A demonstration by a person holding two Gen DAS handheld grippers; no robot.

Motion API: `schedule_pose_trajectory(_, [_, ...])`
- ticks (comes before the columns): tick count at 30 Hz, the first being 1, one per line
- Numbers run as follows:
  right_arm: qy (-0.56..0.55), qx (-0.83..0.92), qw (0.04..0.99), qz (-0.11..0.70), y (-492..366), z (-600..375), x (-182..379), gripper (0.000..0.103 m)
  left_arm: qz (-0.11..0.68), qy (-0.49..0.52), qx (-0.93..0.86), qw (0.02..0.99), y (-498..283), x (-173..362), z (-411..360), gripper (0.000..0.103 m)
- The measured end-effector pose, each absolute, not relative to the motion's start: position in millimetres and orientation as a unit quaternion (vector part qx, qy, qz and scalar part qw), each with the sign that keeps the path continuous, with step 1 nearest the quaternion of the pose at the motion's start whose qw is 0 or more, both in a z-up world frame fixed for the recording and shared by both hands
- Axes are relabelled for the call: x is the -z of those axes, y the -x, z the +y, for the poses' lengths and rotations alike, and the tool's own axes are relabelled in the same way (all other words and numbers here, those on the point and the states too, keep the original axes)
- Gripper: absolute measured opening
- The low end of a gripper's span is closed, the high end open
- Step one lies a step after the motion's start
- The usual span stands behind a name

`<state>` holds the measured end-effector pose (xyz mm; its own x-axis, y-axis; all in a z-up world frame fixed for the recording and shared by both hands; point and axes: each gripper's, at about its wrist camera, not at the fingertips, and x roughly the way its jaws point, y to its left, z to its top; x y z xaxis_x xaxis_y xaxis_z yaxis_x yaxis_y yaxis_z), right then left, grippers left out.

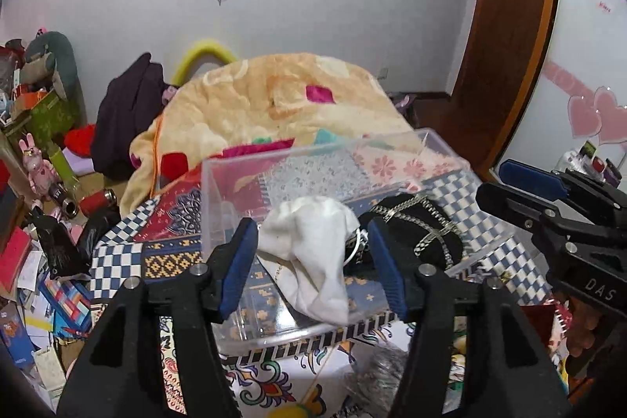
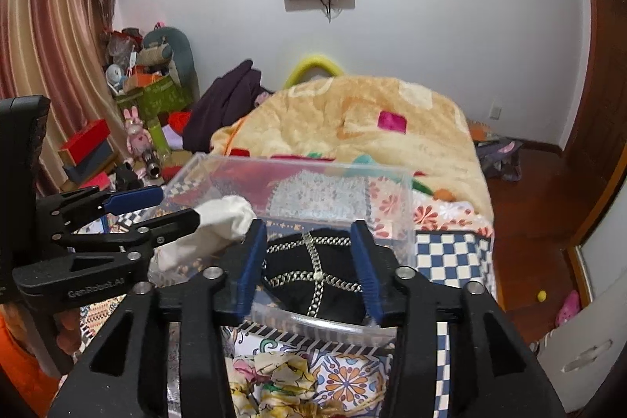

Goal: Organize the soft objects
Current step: 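Drop white bag into clear box with left tool while right tool drops black bag, then grasp the yellow-green sponge with left tool while right tool grasps red pouch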

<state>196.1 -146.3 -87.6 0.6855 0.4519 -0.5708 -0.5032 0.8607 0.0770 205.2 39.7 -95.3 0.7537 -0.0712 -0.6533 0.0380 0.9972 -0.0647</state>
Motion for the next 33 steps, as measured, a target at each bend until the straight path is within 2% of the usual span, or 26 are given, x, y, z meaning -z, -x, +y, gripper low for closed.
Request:
schedule_pose_trajectory(9, [0.042,-0.259,0.936,0.233,-161.2,-165.4,58.9,0.07,0.288,0.029,0.025,0.957,-156.2,57.8,43.2,0.078])
schedule_pose_trajectory(12, [0.042,-0.256,0.939,0.224,-151.2,-173.3,58.9,0.072,0.275,0.02,0.024,0.961,-136.8,53.9,42.2,0.083])
schedule_pose_trajectory(19, [0.046,-0.24,0.937,0.25,-137.7,-189.2,82.7,0.073,0.283,0.011,0.023,0.959,-108.8,67.6,44.6,0.085])
schedule_pose_trajectory(33, [0.021,-0.215,0.908,0.36,-127.5,-211.7,153.0,0.073,0.377,0.037,0.0,0.926,-86.0,153.1,55.8,0.085])
